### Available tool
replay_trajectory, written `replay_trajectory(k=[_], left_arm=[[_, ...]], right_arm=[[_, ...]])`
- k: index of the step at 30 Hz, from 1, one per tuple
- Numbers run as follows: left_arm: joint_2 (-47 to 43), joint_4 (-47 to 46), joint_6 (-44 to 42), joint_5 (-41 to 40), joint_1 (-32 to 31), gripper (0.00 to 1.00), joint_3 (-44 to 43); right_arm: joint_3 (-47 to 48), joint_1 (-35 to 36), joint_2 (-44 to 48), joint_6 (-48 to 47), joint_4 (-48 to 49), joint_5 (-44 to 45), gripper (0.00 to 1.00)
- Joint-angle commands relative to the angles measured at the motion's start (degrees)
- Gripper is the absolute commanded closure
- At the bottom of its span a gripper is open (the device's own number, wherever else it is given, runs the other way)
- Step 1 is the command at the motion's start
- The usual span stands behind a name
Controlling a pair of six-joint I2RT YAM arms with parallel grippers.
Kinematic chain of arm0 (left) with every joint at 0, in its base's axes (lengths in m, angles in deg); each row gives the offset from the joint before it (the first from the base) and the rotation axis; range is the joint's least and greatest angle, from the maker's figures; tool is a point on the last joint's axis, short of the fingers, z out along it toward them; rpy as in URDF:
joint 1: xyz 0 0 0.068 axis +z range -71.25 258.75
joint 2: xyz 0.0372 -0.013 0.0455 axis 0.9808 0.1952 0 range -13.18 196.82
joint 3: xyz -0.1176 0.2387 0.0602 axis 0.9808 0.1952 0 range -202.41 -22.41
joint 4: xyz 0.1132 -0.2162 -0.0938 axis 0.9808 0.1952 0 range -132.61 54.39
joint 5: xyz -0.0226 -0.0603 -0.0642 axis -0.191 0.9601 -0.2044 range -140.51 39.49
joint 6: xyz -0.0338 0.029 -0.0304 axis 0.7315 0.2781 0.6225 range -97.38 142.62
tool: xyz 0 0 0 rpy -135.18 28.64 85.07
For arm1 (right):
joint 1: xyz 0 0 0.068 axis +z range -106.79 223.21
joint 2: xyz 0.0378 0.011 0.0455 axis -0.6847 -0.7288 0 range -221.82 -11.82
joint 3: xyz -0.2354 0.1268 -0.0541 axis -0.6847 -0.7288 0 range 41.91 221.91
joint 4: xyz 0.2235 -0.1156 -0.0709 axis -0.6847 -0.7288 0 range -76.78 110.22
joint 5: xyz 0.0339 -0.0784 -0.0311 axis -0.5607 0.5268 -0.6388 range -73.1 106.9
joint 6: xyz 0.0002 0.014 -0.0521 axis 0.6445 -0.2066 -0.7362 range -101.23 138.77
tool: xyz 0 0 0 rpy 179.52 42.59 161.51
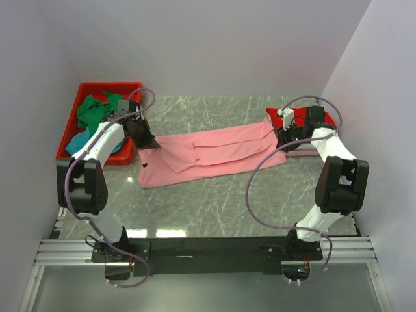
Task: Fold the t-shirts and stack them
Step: Fold the tshirt
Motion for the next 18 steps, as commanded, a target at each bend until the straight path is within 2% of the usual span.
replay_trajectory(k=[1, 8, 11, 12, 14, 15, 18], left_arm=[[1.38, -1.65, -1.32, 0.48, 0.27, 1.0, -3.31], [5.07, -1.56, -2.03, -0.13, 0.27, 0.99, -5.6], [6.91, -2.7, -2.29, 0.3, 0.27, 0.84, -6.91], [7.26, -2.96, -2.29, 0.74, 0.27, 0.75, -7.27], [8.41, -2.96, -2.38, 0.22, 0.27, 0.68, -8.84], [8.41, -2.96, -2.47, 0.3, 0.36, 0.61, -9.2], [7.1, -4.1, -2.73, -0.93, 0.27, 0.49, -10.17]], right_arm=[[-0.59, 0.34, 3.98, -2.44, -2.44, -2.97, 0.63], [-2.6, 1.74, 6.44, -6.31, -6.4, -5.44, 0.63], [-4.1, 3.76, 8.02, -7.02, -7.01, -5.53, 0.63], [-4.71, 4.46, 8.98, -7.28, -7.1, -5.61, 0.63], [-5.33, 6.39, 9.96, -7.63, -7.63, -5.79, 0.63], [-5.59, 7.1, 10.92, -8.15, -7.8, -5.79, 0.63], [-5.51, 10.17, 12.42, -10.0, -8.86, -6.75, 0.62]])
